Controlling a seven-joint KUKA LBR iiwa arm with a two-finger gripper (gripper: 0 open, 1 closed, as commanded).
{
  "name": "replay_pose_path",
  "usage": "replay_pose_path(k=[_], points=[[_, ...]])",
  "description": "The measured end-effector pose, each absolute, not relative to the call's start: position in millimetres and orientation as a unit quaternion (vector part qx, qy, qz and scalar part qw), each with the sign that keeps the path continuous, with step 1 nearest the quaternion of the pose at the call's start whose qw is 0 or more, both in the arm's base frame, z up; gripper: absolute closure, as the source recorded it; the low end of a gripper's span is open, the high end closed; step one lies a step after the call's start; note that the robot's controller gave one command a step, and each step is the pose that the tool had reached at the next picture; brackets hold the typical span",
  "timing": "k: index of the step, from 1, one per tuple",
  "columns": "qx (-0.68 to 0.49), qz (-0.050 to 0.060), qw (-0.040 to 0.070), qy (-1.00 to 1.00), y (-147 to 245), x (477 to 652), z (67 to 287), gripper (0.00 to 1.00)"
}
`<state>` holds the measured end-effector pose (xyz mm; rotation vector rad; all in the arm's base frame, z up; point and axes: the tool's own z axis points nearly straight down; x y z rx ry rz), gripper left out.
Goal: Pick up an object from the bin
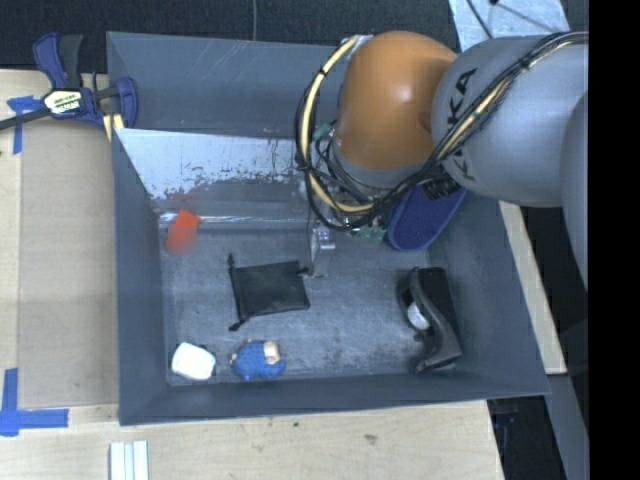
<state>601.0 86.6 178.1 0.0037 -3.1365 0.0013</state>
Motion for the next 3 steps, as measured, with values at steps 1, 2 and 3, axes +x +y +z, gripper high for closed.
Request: replay_pose_path(k=[1, 2, 3], points=[[0.011, 0.0, 0.003, -1.0, 119.1, 567.2, 71.1, 0.0], [0.009, -0.001, -0.002, -1.0, 117.9, 570.7, 76.6, 1.0], [0.01, -0.002, -0.006, -1.0, 170.4, 600.8, 201.4, 1.0]])
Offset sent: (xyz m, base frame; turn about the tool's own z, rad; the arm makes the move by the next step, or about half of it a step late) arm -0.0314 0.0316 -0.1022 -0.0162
